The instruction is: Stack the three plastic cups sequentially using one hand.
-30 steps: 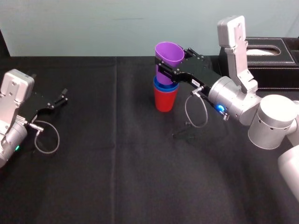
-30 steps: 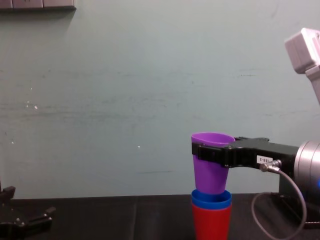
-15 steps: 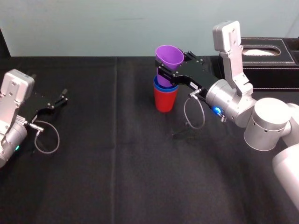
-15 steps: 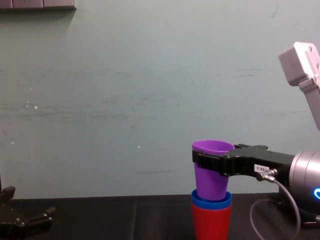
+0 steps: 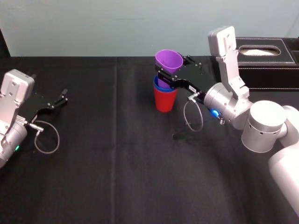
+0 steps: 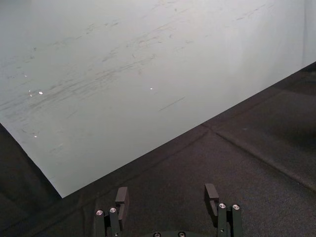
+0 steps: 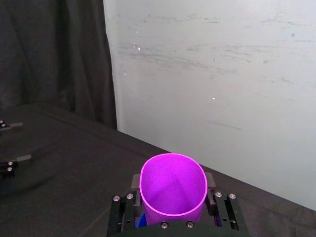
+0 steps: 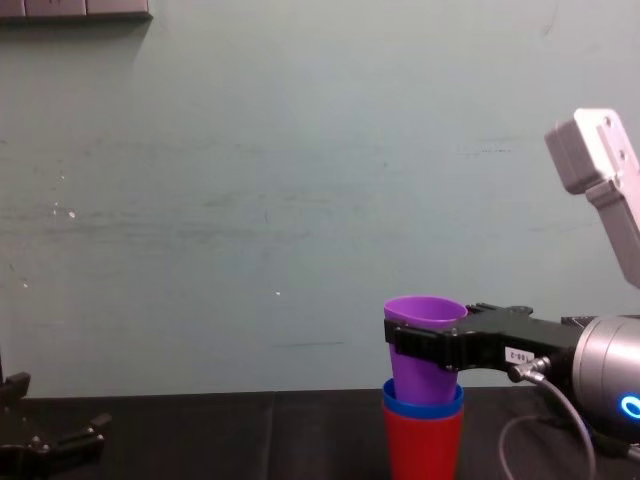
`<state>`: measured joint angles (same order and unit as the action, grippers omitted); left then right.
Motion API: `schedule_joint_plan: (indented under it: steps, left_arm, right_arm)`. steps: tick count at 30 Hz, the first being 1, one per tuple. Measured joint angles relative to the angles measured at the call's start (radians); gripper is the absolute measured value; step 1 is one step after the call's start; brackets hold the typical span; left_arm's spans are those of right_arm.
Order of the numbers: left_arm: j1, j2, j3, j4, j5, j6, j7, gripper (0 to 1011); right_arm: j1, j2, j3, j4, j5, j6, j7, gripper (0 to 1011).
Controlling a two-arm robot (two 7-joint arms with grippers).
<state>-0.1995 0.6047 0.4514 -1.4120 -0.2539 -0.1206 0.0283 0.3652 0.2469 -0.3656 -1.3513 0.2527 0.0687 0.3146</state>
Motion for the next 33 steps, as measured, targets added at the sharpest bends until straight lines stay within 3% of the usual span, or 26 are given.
schedule_joint_plan:
  steps: [33]
  left_arm:
    - [0.000,0.000,0.000,0.000,0.000,0.000,0.000,1005]
  right_arm:
    - [0.010,-0.040,0.003,0.110,-0.046,-0.076,0.025,726]
